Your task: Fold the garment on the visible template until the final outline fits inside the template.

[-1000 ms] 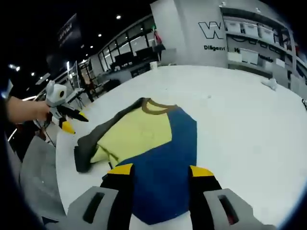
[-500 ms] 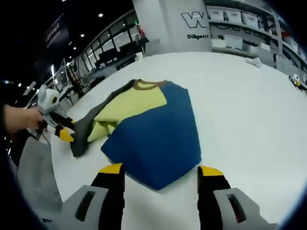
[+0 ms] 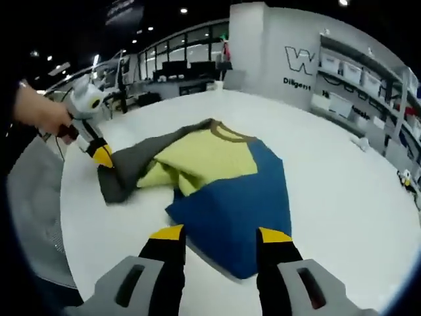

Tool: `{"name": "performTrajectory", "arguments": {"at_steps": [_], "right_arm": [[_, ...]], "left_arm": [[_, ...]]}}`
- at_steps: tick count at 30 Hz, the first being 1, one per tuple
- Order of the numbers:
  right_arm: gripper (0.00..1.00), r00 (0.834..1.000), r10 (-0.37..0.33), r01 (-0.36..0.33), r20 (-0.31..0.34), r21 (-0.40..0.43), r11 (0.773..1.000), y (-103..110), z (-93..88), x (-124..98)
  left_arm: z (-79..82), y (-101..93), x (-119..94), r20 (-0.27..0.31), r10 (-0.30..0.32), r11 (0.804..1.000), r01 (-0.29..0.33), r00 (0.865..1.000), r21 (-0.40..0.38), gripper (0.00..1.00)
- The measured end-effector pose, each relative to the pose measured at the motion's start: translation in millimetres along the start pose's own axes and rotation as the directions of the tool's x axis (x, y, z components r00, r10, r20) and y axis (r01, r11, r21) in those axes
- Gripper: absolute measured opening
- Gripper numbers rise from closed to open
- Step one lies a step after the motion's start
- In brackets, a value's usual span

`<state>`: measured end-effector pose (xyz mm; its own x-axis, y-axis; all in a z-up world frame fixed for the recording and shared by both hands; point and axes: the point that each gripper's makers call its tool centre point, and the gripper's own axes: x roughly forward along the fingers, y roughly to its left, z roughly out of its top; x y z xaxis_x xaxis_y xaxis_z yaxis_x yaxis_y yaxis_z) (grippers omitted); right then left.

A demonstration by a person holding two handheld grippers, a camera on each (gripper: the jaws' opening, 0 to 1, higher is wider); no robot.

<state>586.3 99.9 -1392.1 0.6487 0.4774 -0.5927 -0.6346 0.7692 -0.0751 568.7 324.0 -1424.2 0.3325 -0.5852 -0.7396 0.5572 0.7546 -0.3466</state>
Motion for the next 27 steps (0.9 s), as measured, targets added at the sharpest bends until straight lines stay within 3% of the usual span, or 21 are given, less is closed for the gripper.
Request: {"name": "performTrajectory", "arguments": {"at_steps": [4,5,7,8,10,12,14,19,22,27], "right_arm": [[0.31,0.998,0.067,-0.068,-0.010,-0.134,0.989,26,9.3,13],[0.31,0.996,0.091,-0.093,-0.020,-0.151,0.984,33,9.2,16],[0.29,0.992,0.118,-0.123,-0.037,-0.203,0.971,42,8.6,23],[0.28,0.990,0.130,-0.138,-0.048,-0.219,0.966,45,7.4,26],[0.26,0.987,0.148,-0.158,-0.059,-0.243,0.957,51,5.7,30],[0.26,0.983,0.163,-0.181,-0.086,-0.276,0.944,54,0.9,35],[0.26,0.980,0.165,-0.194,-0.115,-0.322,0.926,54,-3.6,39],[0.21,0.975,0.147,-0.197,-0.164,-0.351,0.916,47,-14.0,44],[0.15,0.976,0.139,-0.194,-0.169,-0.376,0.906,44,-15.0,44],[0.00,0.976,0.112,-0.181,-0.186,-0.415,0.892,37,-19.0,42]], "left_arm": [[2.2,-0.3,-5,0.023,-0.010,1.000,0.010,1.000,-0.006,0.02],[-2.0,-3.1,-4,0.004,-0.019,1.000,0.018,1.000,0.025,0.03],[-13.4,0.7,-1,-0.050,0.020,0.995,-0.015,0.999,0.101,0.02],[-15.1,2.3,3,-0.044,0.045,0.993,-0.040,0.998,0.111,0.06],[-15.2,-6.5,6,-0.030,0.016,0.996,-0.013,0.999,0.085,0.30],[-16.4,-13.1,11,-0.029,0.004,0.997,-0.002,1.000,0.079,0.43],[-16.8,-17.3,12,-0.040,0.003,0.993,0.002,0.999,0.122,0.35],[-17.6,-17.6,14,-0.060,0.021,0.987,-0.011,0.998,0.162,0.12],[-14.1,-17.8,8,-0.045,0.012,0.988,-0.005,0.999,0.156,0.05],[-10.6,-14.6,-3,-0.016,0.015,0.988,-0.013,1.000,0.151,0.04]]}}
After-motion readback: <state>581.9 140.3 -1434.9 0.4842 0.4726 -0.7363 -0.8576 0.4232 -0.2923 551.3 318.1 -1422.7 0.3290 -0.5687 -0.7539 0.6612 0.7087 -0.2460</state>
